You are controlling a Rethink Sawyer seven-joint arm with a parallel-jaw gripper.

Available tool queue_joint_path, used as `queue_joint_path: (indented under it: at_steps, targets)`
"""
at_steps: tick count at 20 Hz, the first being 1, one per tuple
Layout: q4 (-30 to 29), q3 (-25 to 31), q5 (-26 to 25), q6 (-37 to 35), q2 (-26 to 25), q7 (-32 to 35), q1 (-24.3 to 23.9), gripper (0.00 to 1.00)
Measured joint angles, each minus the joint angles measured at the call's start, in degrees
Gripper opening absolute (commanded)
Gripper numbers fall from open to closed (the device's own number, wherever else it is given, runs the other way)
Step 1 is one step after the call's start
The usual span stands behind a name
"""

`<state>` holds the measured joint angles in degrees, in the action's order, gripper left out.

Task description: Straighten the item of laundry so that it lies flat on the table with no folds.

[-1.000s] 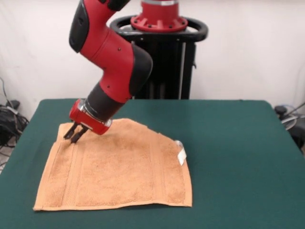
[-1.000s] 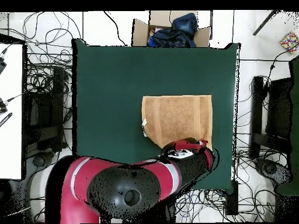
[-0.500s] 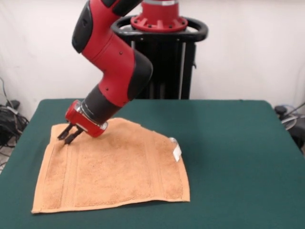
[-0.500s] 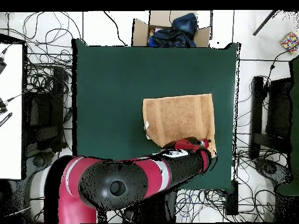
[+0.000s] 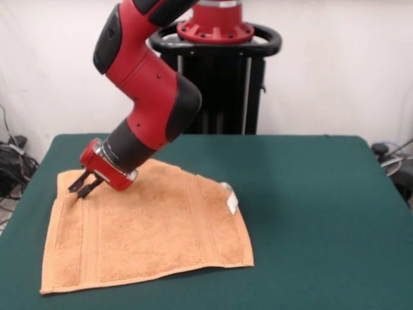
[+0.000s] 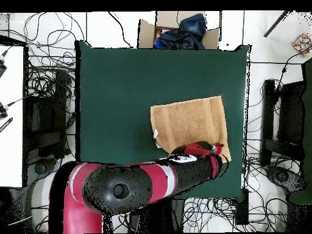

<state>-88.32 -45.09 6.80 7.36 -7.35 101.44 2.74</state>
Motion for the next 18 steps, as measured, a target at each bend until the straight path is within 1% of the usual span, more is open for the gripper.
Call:
queue_joint_path:
  at_steps: [11,18]
  targets:
    - [3.28,-0.26,0.06,-0.07,-0.27,-0.01,-3.03,0.0]
    - [4.46,-0.72,0.73,-0.13,-0.87,-0.01,-3.49,0.0]
